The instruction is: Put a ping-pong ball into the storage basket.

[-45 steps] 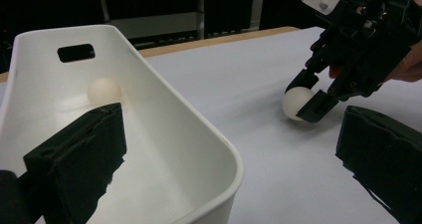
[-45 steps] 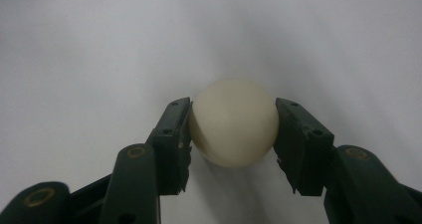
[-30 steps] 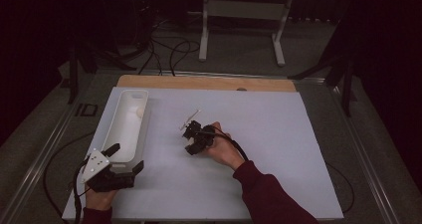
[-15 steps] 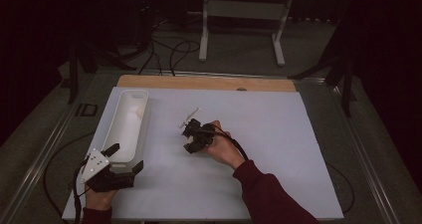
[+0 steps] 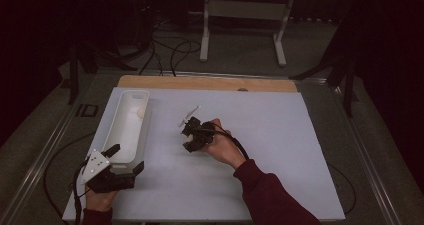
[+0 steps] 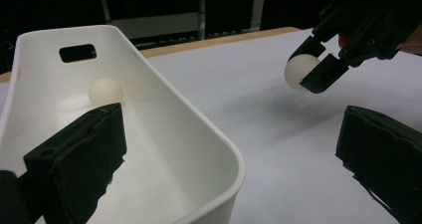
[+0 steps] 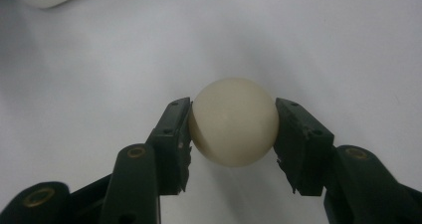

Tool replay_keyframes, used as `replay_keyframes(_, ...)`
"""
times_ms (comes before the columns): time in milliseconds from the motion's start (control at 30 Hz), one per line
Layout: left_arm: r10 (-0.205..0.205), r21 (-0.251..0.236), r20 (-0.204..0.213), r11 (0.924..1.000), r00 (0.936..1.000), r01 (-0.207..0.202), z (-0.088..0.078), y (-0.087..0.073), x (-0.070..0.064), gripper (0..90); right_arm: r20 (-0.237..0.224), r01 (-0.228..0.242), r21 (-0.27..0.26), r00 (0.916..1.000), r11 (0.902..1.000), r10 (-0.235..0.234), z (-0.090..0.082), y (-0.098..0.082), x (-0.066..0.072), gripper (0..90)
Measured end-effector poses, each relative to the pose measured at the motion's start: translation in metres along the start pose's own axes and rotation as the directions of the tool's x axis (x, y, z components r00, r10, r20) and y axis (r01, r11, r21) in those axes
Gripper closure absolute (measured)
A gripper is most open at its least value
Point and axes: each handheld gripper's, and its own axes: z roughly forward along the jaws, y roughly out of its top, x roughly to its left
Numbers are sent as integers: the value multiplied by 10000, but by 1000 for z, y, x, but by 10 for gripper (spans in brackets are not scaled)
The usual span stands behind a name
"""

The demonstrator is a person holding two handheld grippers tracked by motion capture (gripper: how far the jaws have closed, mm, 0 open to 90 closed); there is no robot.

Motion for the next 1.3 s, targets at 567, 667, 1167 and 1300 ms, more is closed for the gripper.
replay_keyframes(567, -12, -10, 11, 10000, 10000, 12, 0, 0, 0, 0, -21, 110, -231, 9999, 9997, -111, -8, 8, 1, 503)
replay_keyframes(667, -15, -8, 10, 10000, 10000, 15, 0, 0, 0, 0, -27, 120, -268, 9999, 9996, -121, -9, 9, 1, 503)
replay_keyframes(1167, -25, -11, -8, 10000, 10000, 25, 0, 0, 0, 0, -3, 167, -424, 9999, 9990, -168, -18, 18, 1, 504)
replay_keyframes(1300, -26, -3, -4, 10000, 10000, 26, 0, 0, 0, 0, 19, 215, -429, 9998, 9988, -214, -19, 20, 1, 504)
